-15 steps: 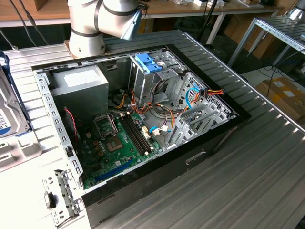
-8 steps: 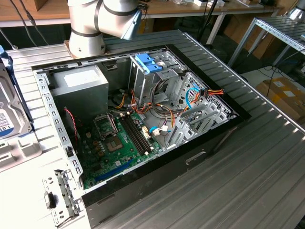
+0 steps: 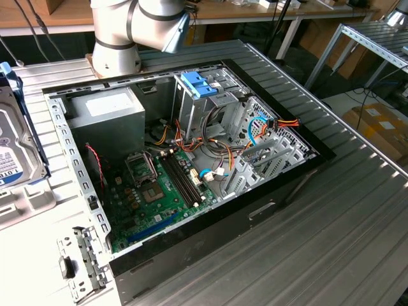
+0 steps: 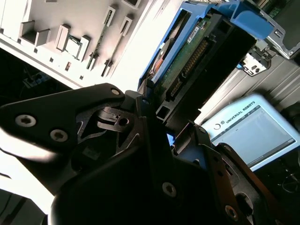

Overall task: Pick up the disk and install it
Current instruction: 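Pick up the disk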

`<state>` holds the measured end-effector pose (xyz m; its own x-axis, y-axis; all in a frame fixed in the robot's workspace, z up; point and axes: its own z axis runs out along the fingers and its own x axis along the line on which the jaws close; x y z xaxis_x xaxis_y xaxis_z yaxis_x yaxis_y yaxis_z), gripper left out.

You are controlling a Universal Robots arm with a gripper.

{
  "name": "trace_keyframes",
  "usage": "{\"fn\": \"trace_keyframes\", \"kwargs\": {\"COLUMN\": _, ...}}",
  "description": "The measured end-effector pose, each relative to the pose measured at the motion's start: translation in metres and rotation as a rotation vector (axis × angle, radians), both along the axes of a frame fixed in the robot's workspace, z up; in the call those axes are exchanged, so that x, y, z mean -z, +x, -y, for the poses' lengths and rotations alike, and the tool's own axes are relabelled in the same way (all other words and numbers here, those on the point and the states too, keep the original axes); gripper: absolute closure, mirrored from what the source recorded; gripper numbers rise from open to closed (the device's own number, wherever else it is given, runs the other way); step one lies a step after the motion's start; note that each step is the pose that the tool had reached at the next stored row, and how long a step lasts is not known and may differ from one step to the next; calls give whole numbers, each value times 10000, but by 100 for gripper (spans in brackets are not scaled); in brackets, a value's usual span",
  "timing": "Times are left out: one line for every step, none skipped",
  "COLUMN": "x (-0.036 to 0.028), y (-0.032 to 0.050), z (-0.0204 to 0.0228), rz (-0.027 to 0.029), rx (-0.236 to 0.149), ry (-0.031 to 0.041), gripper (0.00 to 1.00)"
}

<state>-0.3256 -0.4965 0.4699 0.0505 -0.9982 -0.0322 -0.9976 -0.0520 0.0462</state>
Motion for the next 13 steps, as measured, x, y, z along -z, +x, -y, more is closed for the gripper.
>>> {"fn": "trace_keyframes", "kwargs": {"x": 0, "y": 6, "z": 4, "rz": 0, "rx": -1, "ry": 0, "gripper": 64}}
{"fn": "trace_keyframes", "kwargs": {"x": 0, "y": 49, "z": 32, "rz": -1, "rx": 0, "ry": -1, "gripper": 64}}
{"fn": "trace_keyframes", "kwargs": {"x": 0, "y": 96, "z": 63, "rz": 0, "rx": -1, "ry": 0, "gripper": 64}}
{"fn": "trace_keyframes", "kwargs": {"x": 0, "y": 117, "z": 77, "rz": 0, "rx": -1, "ry": 0, "gripper": 64}}
{"fn": "trace_keyframes", "kwargs": {"x": 0, "y": 123, "z": 80, "rz": 0, "rx": -1, "ry": 0, "gripper": 64}}
{"fn": "trace_keyframes", "kwargs": {"x": 0, "y": 128, "z": 84, "rz": 0, "rx": 0, "ry": 0, "gripper": 64}}
{"fn": "trace_keyframes", "kwargs": {"x": 0, "y": 136, "z": 88, "rz": 0, "rx": -1, "ry": 0, "gripper": 64}}
{"fn": "trace_keyframes", "kwargs": {"x": 0, "y": 142, "z": 91, "rz": 0, "rx": -1, "ry": 0, "gripper": 64}}
{"fn": "trace_keyframes", "kwargs": {"x": 0, "y": 151, "z": 96, "rz": -1, "rx": -1, "ry": 0, "gripper": 64}}
{"fn": "trace_keyframes", "kwargs": {"x": 0, "y": 159, "z": 100, "rz": 0, "rx": -1, "ry": 0, "gripper": 64}}
{"fn": "trace_keyframes", "kwargs": {"x": 0, "y": 165, "z": 102, "rz": 0, "rx": 0, "ry": 0, "gripper": 64}}
{"fn": "trace_keyframes", "kwargs": {"x": 0, "y": 169, "z": 104, "rz": -1, "rx": 0, "ry": 0, "gripper": 64}}
{"fn": "trace_keyframes", "kwargs": {"x": 0, "y": 173, "z": 107, "rz": -1, "rx": 0, "ry": 0, "gripper": 64}}
